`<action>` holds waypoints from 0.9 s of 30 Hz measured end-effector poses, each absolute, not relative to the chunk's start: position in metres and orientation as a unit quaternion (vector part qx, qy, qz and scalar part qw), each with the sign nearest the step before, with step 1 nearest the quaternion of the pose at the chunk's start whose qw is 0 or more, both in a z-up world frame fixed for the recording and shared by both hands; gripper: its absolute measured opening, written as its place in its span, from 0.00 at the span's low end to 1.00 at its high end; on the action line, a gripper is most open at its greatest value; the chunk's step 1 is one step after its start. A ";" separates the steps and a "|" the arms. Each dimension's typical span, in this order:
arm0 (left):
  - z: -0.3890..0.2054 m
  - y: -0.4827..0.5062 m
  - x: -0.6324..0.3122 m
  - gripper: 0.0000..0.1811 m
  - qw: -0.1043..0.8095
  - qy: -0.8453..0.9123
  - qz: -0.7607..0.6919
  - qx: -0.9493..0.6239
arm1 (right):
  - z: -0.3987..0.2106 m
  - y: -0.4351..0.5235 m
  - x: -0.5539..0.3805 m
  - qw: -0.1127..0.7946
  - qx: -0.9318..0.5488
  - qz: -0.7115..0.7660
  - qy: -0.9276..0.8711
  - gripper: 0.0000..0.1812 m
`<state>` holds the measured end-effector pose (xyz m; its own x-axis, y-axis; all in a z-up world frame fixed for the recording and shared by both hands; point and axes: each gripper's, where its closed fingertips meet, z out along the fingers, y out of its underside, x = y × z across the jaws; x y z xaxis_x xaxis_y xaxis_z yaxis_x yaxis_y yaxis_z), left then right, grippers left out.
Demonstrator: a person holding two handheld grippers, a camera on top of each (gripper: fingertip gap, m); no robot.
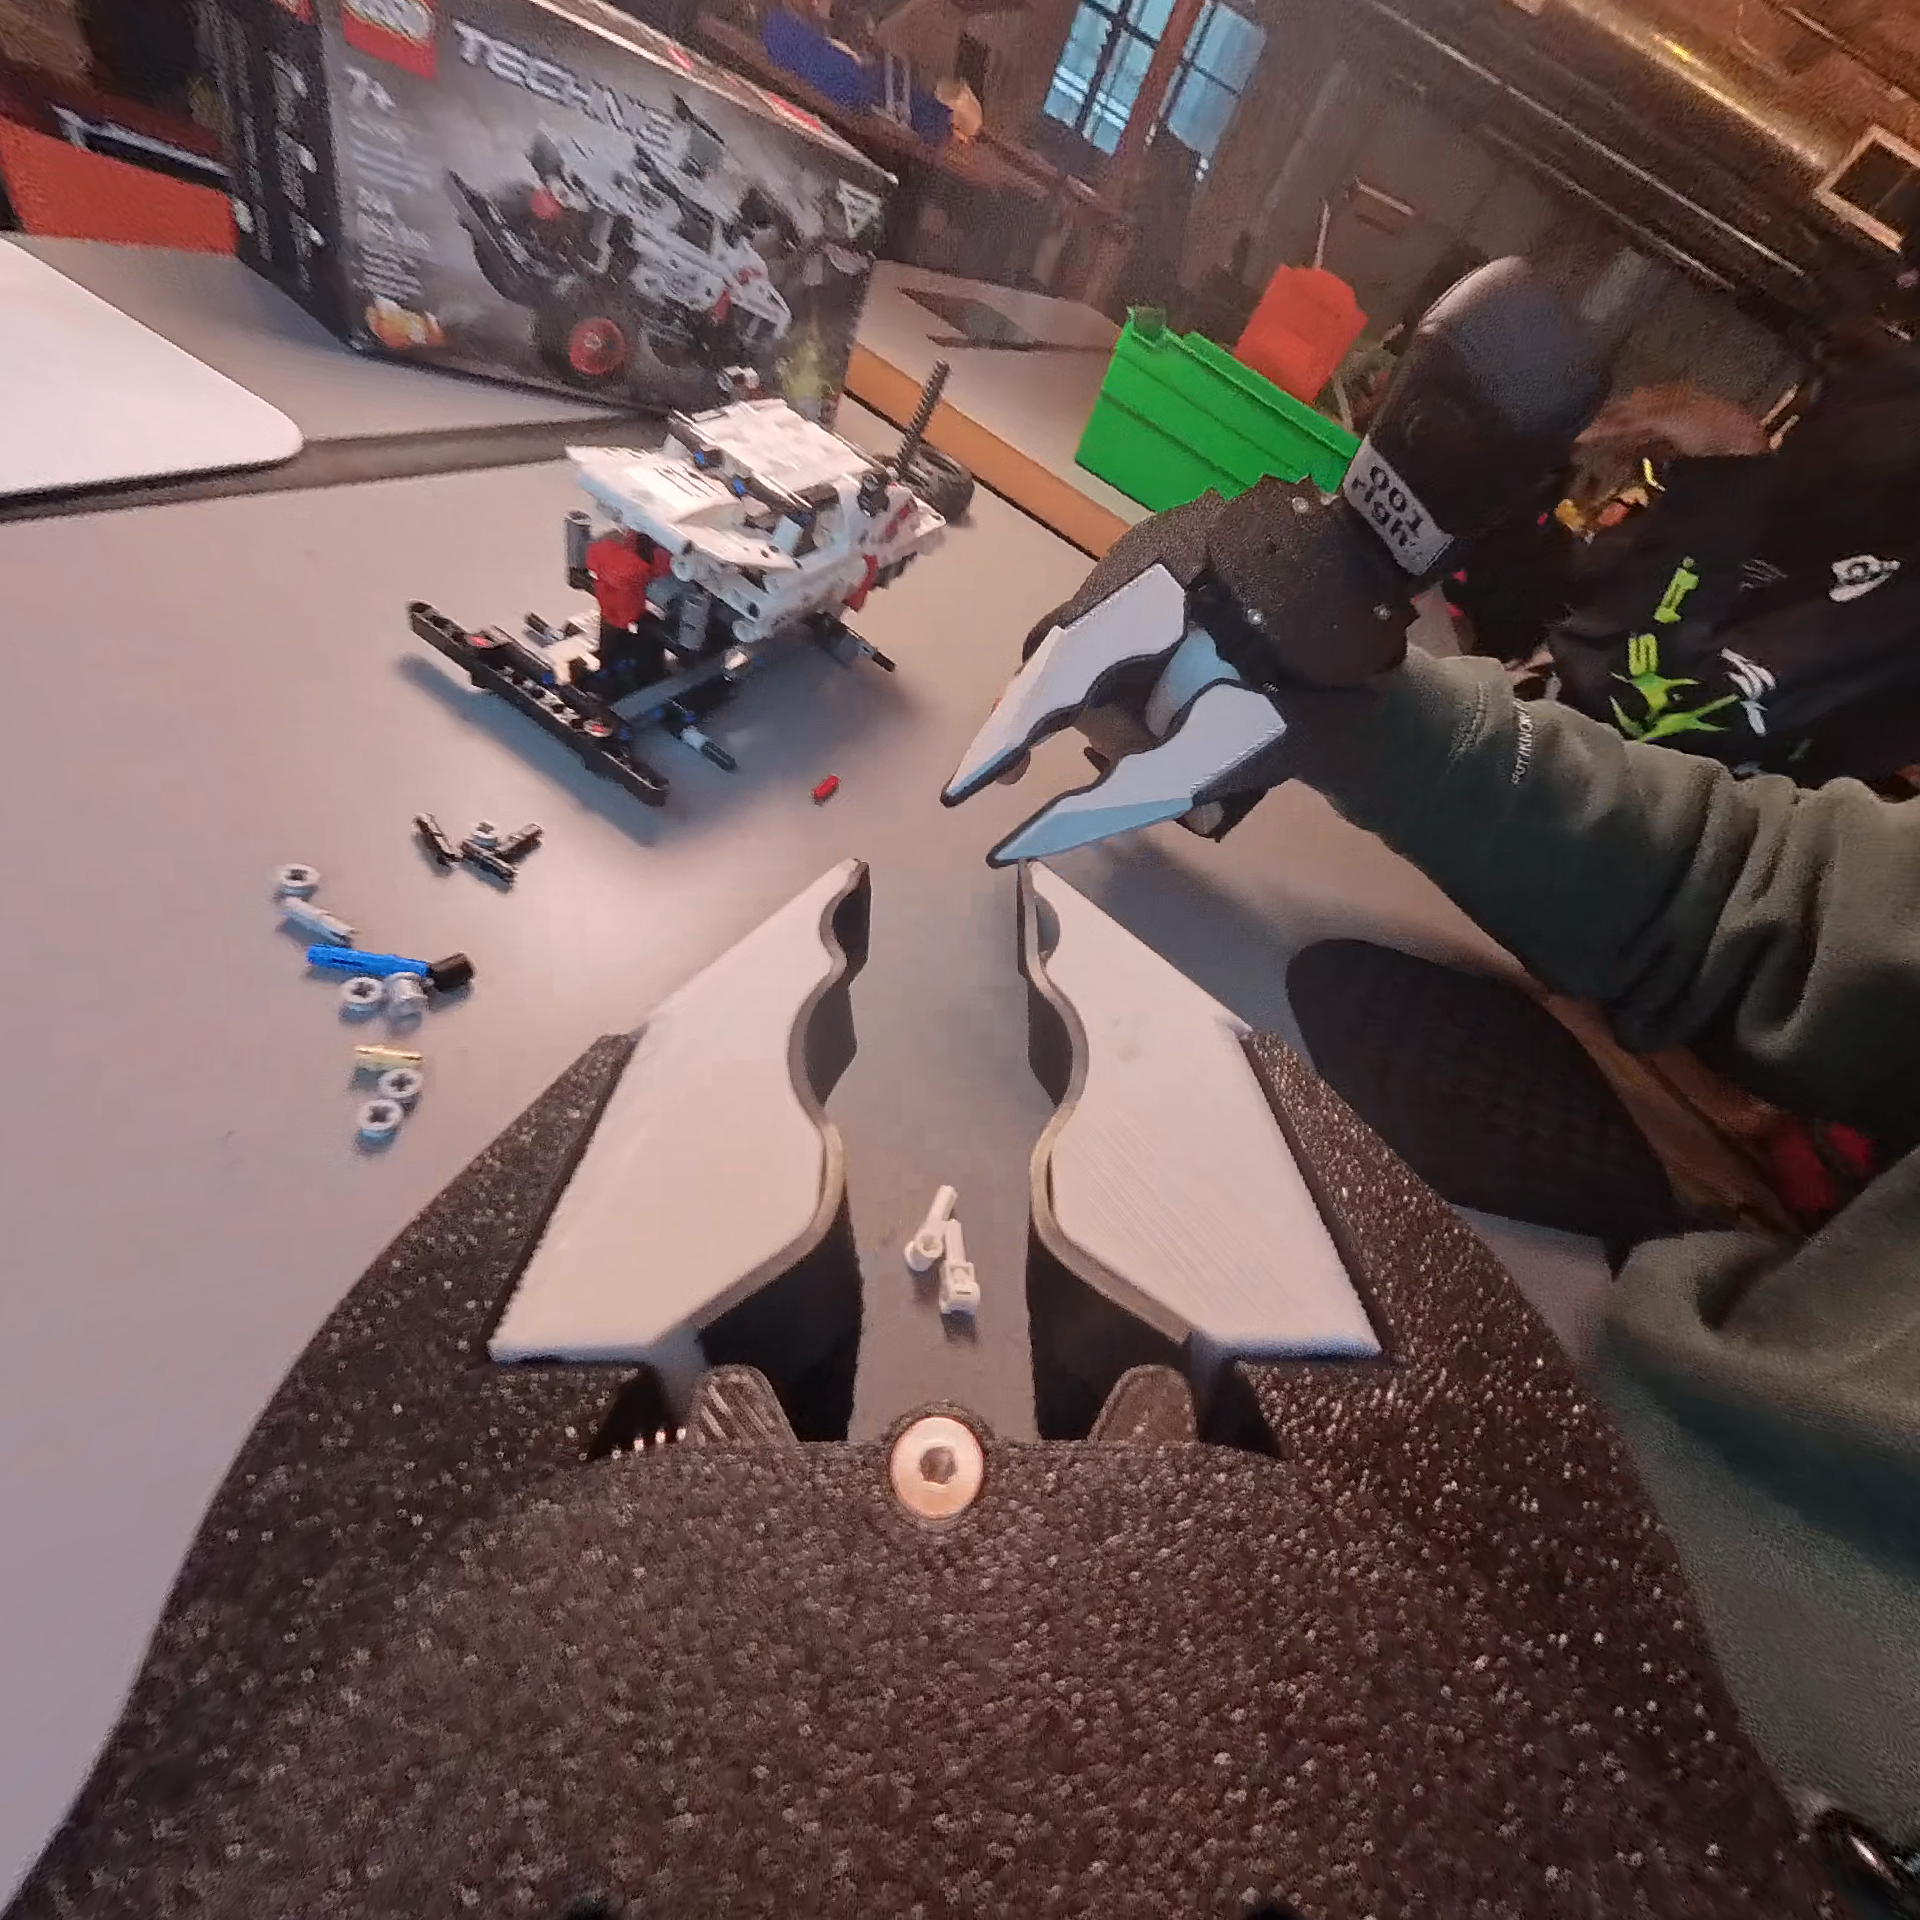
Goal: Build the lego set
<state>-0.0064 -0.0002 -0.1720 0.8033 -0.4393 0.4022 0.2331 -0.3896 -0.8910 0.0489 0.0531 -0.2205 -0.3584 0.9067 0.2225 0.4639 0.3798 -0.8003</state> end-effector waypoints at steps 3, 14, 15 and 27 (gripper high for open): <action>-0.167 0.002 -0.020 0.15 0.573 0.048 -0.299 -0.762 | -0.241 0.108 0.053 0.330 -0.499 0.265 -0.756 0.10; -0.176 -0.002 0.000 0.13 0.556 0.092 -0.312 -0.765 | -0.270 0.125 0.044 0.211 -0.524 0.250 -0.786 0.01; -0.177 -0.003 0.002 0.13 0.552 0.094 -0.314 -0.767 | -0.270 0.122 0.045 0.223 -0.517 0.241 -0.791 0.01; -0.137 -0.030 0.056 0.13 0.474 0.068 -0.559 -0.677 | -0.139 -0.027 0.053 0.485 -0.304 0.268 -0.775 0.01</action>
